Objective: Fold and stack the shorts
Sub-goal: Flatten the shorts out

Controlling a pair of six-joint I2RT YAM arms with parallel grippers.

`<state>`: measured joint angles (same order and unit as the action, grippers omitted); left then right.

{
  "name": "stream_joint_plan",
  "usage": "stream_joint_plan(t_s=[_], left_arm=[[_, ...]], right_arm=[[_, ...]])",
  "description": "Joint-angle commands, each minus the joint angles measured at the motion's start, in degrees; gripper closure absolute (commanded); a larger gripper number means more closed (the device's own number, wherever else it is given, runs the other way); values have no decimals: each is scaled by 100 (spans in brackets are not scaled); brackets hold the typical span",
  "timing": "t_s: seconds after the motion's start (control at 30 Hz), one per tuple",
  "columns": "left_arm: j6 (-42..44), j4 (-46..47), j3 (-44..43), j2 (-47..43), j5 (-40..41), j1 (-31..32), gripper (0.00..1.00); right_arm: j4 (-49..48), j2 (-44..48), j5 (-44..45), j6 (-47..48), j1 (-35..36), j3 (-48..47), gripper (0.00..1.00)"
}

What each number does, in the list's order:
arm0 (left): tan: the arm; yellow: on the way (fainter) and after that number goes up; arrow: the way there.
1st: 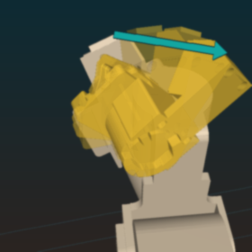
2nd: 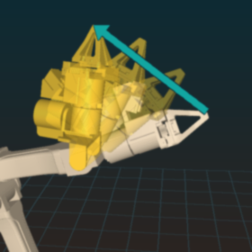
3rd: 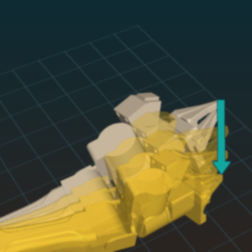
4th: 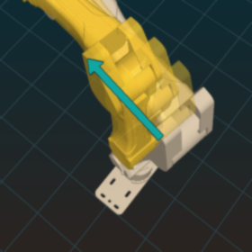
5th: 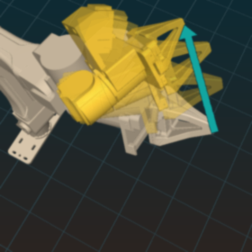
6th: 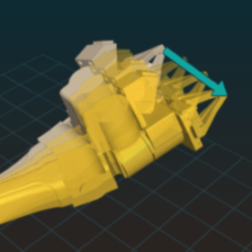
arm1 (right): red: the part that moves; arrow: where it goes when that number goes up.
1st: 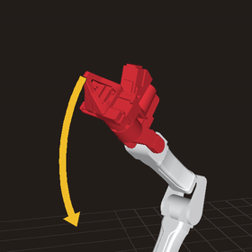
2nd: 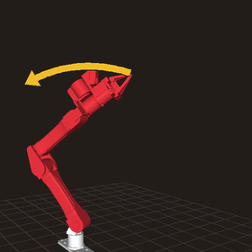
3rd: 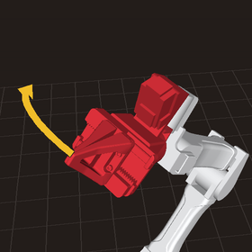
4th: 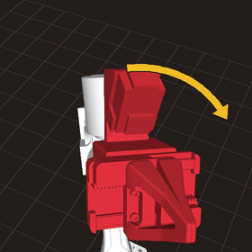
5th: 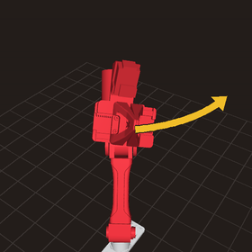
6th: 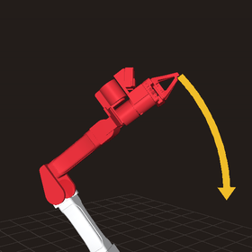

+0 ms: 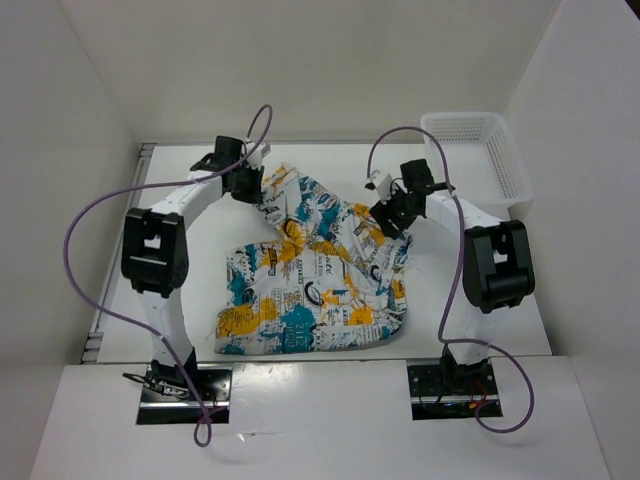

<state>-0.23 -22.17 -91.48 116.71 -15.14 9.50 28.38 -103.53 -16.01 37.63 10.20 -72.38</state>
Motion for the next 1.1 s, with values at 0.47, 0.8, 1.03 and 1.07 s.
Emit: stream_joint_plan(t_s=[0.47,0.8,1.03,1.07], left_arm=[[23,-375,2820,-2099,1443,-317,54],[23,-104,715,-1470,979,-378,21],[23,55,-1116,360,442,-378,18],[23,151,-1422,658,441,-378,18]], right_arm=[[-1011,87,1285,-37,870,471,31],[-773,527,924,-721,818,-119,31],[-694,8,547,-1012,124,-592,31],[-633,-105,398,-1012,-34,-750,31]])
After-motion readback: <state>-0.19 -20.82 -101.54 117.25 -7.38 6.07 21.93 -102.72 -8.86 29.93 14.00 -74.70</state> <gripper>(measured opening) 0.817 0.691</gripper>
